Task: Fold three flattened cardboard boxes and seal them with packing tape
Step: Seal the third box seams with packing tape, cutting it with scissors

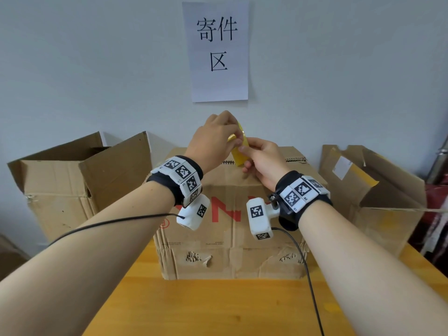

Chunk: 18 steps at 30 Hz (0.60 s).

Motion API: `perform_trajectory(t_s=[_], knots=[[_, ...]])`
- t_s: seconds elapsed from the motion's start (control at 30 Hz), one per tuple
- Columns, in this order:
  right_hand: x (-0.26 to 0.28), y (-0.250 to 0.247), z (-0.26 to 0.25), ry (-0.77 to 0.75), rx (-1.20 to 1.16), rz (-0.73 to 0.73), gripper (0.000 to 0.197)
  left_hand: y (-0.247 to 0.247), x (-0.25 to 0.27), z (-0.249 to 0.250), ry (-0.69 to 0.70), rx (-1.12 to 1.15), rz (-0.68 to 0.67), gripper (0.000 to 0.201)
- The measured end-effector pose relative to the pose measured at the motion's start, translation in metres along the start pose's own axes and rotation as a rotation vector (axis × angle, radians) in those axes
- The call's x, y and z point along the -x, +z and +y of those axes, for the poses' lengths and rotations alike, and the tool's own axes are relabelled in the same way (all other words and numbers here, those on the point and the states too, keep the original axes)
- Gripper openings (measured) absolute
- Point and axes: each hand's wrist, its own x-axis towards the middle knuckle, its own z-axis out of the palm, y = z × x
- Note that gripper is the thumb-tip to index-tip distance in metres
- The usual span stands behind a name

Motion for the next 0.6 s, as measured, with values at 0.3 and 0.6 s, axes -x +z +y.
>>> perform_trajectory(t_s=[0.3, 0.6], knots=[[0.0011, -0.0009, 0.0009, -0.023, 0.033, -0.024, 0.023, -0.0019, 0.0024, 0.0047, -0.118, 0.127, 0.049, 0.026], [-0.0009, 0.0002, 0.0031, -0.046, 0.060, -0.037, 0.032, 0.0034, 0.0004, 0.0027, -0.159, 0.151, 0.166, 0.007]])
